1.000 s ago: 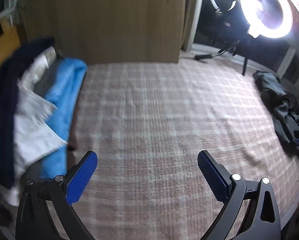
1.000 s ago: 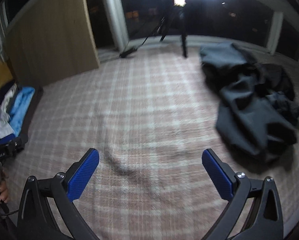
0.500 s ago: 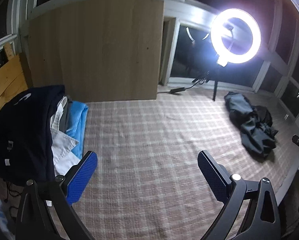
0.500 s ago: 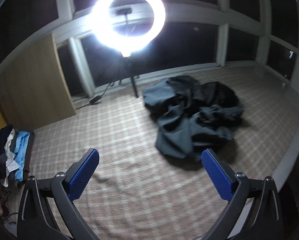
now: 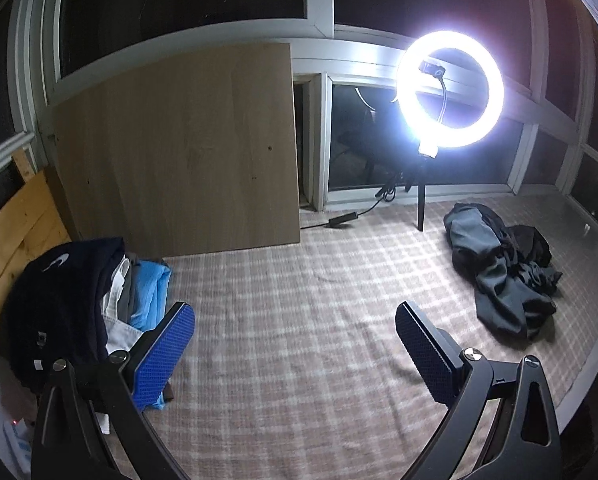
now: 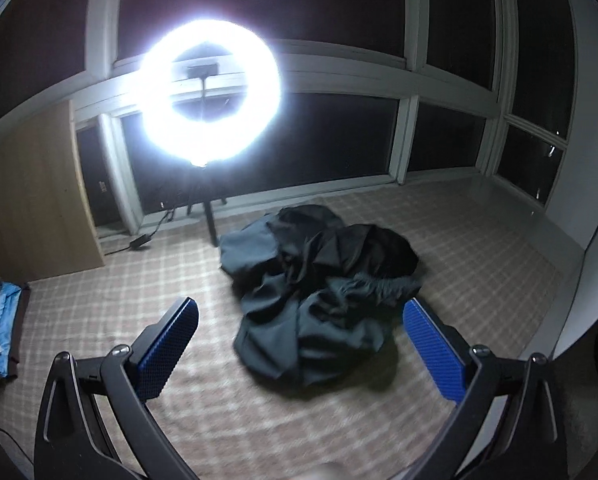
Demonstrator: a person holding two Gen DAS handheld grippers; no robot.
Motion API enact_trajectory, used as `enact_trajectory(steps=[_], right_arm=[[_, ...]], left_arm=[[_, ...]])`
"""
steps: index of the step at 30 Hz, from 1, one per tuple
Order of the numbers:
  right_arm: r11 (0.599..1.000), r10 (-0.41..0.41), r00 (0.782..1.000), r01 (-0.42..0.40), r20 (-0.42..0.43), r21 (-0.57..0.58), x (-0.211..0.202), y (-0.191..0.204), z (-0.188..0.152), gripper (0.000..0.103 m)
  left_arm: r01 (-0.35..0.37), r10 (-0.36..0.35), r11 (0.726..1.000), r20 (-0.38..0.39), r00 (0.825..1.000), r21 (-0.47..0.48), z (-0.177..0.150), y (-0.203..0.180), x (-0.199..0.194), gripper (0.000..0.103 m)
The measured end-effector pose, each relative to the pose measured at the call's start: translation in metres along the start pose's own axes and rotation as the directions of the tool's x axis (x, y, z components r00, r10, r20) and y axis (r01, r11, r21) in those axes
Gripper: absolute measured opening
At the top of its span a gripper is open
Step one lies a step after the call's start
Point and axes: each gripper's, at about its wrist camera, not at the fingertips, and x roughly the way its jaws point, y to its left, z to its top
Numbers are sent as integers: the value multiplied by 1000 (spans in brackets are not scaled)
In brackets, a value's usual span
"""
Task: Fold clothes
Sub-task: 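Move the right tool toward the pile of dark grey clothes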
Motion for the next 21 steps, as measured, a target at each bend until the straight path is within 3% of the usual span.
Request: enact_trajectory(steps=[6,11,21], right_arm=[[1000,16,999,-16,28,-12,34,-39,27,103],[1000,19,1000,-19,24,-21,77,-77,37,103],[996,-86,996,87,-27,27,151,-142,47,102]], left_arm=[[-45,45,999,23,999,9,22,-53,8,102],[-68,68,998,-9,998,20,28,-96,24,102],[-102,103,993,-30,994,60,38,-166,51,102]])
